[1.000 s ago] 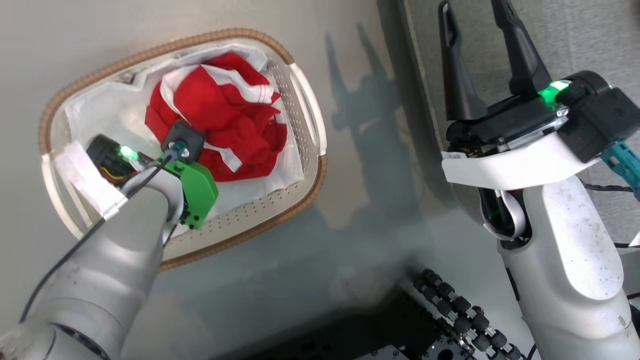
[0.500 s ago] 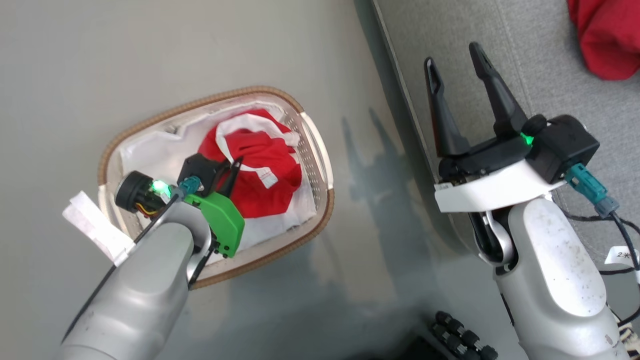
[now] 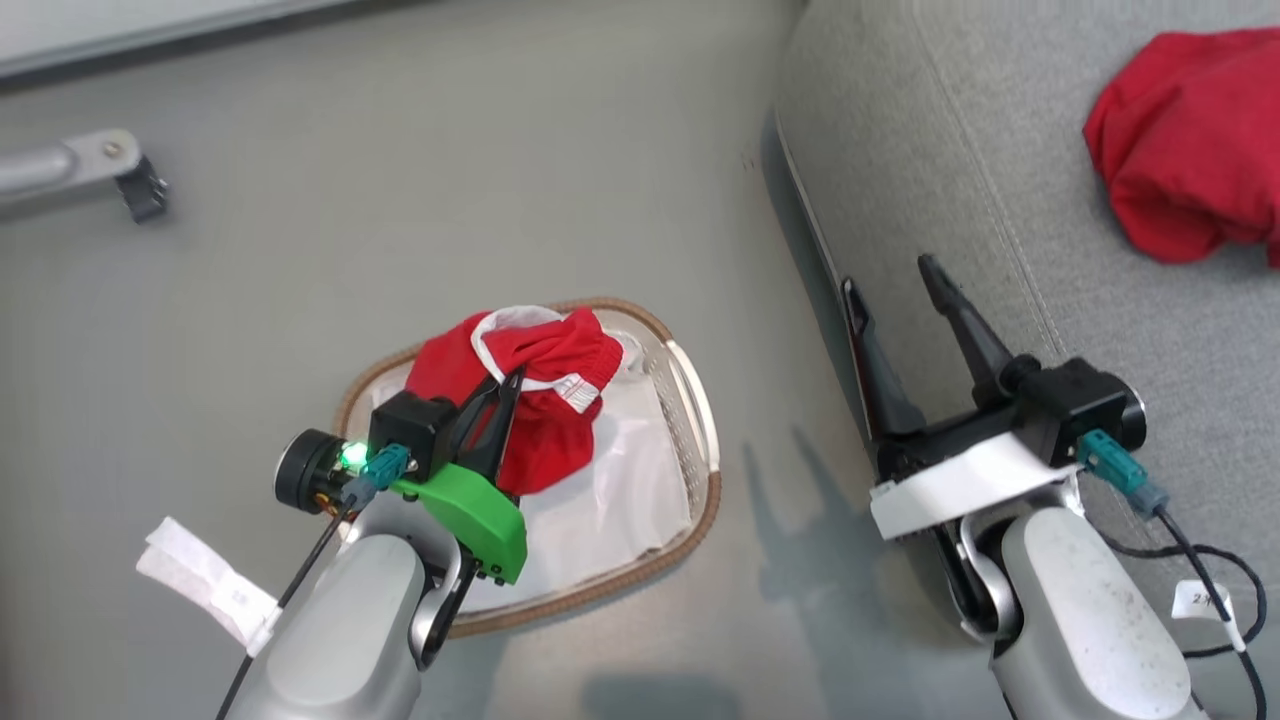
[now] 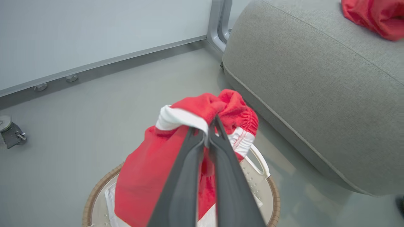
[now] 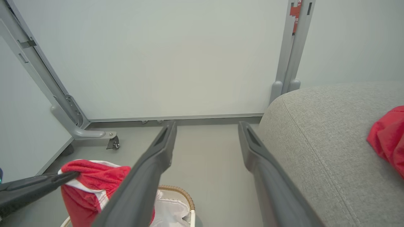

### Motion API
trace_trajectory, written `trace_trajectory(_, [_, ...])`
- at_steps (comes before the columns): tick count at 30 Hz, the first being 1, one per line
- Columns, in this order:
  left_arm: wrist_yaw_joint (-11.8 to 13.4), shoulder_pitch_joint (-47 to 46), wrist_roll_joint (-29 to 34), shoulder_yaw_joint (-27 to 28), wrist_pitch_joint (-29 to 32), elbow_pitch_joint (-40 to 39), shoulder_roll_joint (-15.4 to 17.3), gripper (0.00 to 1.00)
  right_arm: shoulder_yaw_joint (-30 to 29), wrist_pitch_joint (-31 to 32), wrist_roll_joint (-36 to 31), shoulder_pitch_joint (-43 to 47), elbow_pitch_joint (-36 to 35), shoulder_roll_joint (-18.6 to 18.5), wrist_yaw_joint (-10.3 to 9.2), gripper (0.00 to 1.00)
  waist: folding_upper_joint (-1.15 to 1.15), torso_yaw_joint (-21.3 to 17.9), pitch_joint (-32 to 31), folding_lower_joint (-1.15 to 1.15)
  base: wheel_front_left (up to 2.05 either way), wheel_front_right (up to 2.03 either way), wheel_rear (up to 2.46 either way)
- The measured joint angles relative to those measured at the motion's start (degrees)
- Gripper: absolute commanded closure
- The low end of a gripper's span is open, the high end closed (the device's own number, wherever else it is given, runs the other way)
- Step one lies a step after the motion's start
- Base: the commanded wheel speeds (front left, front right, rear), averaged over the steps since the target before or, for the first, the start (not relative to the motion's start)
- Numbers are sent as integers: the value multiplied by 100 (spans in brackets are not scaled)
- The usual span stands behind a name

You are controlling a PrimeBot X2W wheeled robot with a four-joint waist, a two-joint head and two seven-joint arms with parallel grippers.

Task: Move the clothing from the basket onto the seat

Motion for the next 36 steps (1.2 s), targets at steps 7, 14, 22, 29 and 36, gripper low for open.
trace_trajectory(7, [0, 443, 292, 463, 1, -612, -103, 100, -1, 0, -43, 408, 175, 0, 0, 0, 0, 249, -694, 0, 0, 0, 0])
trace_trajectory(14, [0, 575, 371, 608, 1, -1103, -230, 100, 45, 0, 9, 815, 293, 0, 0, 0, 0, 422, -1313, 0, 0, 0, 0])
trace_trajectory(22, [0, 630, 325, 743, 1, -1545, -374, 100, 64, 0, 59, 1170, 350, 0, 0, 0, 0, 556, -1903, 0, 0, 0, 0])
trace_trajectory(29, [0, 639, 333, 657, 0, -1860, -466, 100, 123, 0, 130, 1276, 345, -1, 0, 0, 0, 663, -2129, 0, 0, 0, 0])
trace_trajectory(36, [0, 548, 383, 456, 0, -1951, -534, 100, 743, 0, 237, 1111, 130, -2, 0, 0, 0, 855, -2115, 0, 0, 0, 0])
